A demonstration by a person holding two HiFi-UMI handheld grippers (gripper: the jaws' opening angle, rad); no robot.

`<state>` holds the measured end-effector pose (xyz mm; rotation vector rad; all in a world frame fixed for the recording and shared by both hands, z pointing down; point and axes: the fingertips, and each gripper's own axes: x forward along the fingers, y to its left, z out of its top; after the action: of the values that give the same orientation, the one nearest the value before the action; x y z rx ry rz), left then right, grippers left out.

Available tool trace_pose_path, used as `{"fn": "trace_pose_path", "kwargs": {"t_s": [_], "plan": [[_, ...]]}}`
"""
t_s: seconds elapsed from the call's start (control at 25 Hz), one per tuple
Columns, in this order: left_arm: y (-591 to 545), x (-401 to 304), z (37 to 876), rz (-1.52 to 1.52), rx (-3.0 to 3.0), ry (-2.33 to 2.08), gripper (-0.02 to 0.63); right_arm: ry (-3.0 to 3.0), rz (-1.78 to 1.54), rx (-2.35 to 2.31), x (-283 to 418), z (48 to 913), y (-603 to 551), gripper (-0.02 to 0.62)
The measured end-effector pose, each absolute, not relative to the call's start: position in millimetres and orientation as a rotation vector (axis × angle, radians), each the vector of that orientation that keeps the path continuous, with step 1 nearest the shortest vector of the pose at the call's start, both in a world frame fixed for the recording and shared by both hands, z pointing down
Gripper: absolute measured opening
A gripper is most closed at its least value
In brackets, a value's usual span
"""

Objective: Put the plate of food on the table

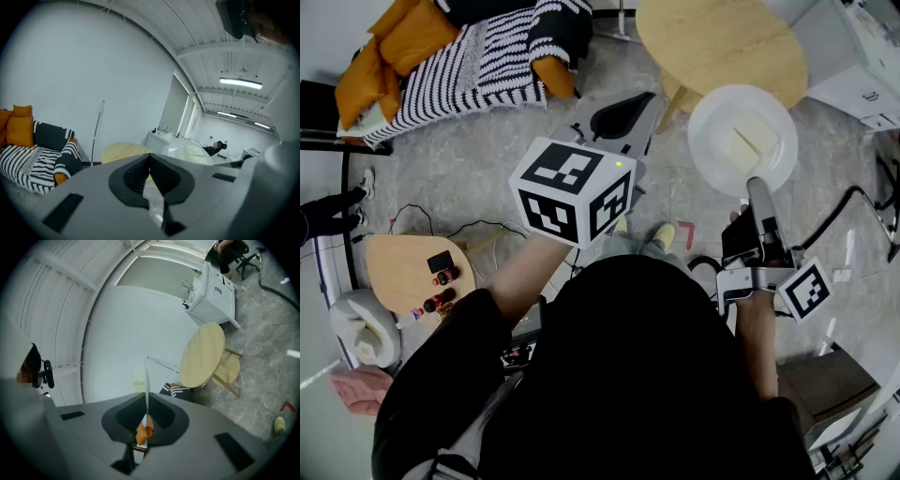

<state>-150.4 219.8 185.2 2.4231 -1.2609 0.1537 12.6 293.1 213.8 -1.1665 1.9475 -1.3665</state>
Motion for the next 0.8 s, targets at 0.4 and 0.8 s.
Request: {"fn": "trace_pose_path", "kwargs": {"t_s": [0.4,0.8], "plan": [[220.3,-148.4,185.3,0.161,2.427,-1.257,0.008,1.944,-1.374,-1.163,11.6,213.3,292.8,0.018],[223.0,-143.3,186.6,0.157,2.429,-1.244,0.008,1.93,-1.382,-1.133,12.0,211.9,293.5,0.018]]}}
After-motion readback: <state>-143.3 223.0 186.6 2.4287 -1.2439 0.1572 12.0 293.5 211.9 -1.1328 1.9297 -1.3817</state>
